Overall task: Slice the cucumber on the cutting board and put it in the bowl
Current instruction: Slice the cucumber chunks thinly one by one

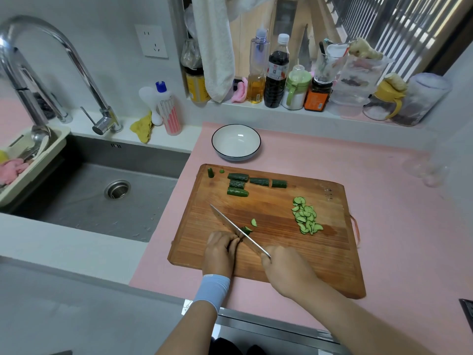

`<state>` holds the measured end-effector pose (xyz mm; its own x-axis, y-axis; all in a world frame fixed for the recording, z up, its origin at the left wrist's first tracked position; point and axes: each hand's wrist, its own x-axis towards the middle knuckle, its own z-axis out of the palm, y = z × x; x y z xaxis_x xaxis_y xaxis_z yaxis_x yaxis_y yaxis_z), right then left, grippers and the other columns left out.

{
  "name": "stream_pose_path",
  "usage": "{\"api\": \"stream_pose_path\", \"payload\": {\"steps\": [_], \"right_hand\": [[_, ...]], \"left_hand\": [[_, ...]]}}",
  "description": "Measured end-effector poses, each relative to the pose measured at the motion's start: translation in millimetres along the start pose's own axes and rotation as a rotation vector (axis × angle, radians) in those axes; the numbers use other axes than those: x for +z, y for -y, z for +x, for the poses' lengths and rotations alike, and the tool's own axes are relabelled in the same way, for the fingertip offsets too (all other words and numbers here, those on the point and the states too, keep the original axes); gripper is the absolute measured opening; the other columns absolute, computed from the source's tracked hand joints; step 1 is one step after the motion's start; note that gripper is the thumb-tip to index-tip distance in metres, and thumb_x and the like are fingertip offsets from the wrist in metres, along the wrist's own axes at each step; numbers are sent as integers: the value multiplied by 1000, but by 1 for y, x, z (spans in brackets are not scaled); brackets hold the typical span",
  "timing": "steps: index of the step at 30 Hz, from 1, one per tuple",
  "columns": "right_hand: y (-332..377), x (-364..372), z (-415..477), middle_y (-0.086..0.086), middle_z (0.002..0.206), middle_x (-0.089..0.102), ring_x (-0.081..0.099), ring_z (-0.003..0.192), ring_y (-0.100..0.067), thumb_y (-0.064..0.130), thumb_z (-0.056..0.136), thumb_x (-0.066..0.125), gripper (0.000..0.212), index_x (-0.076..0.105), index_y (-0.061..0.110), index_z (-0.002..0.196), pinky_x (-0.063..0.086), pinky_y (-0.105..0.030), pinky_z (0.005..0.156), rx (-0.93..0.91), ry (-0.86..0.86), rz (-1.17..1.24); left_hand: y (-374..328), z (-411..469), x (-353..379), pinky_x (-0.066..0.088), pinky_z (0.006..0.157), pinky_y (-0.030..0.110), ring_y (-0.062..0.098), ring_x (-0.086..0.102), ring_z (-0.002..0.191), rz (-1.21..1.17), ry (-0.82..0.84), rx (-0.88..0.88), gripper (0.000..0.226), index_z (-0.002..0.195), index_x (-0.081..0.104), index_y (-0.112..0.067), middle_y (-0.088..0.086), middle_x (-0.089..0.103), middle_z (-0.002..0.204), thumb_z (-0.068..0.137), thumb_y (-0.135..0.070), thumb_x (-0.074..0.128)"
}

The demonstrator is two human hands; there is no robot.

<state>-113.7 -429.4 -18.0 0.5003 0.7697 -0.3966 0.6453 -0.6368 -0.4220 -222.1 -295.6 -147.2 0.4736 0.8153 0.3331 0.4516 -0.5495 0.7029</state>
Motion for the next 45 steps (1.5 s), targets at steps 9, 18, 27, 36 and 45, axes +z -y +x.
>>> {"api": "stream_pose_path", "payload": {"steps": [9,18,27,36,45], "right_hand": [[2,5,7,-1,77,63,59,74,-27,32,102,43,34,45,25,69,39,-31,60,8,0,-7],[8,3,22,-8,88,69,65,87,-32,32,100,44,30,51,21,73,38,-29,65,25,14,25],[-13,-28,20,3,60,55,54,61,-21,33,99,48,38,50,20,64,32,-32,53,-7,-12,167],[-42,-56,22,6,94,70,66,81,-19,30,101,44,41,52,43,139,57,-37,68,-270,-222,-319],[-61,-54,37,3,54,55,51,42,-19,22,54,93,49,76,28,100,35,-26,34,-525,-350,-686]], "left_hand": [[-1,0,-1,35,83,5,8,53,84,-4,4,7,6,79,73,-12,-4,64,80,81,-8,77],[-3,-2,-2,35,85,7,12,53,86,-5,5,25,12,82,71,-12,-4,64,82,76,-9,81],[-7,6,-3,35,82,9,11,49,83,15,46,19,16,80,69,-16,-6,62,82,74,-10,82],[-21,60,-54,44,92,29,18,58,97,-143,-181,-342,26,95,66,-22,-1,63,102,89,0,54],[-81,93,-47,42,90,20,2,50,99,-11,549,-57,29,105,69,-38,-19,57,102,78,-34,78]]}}
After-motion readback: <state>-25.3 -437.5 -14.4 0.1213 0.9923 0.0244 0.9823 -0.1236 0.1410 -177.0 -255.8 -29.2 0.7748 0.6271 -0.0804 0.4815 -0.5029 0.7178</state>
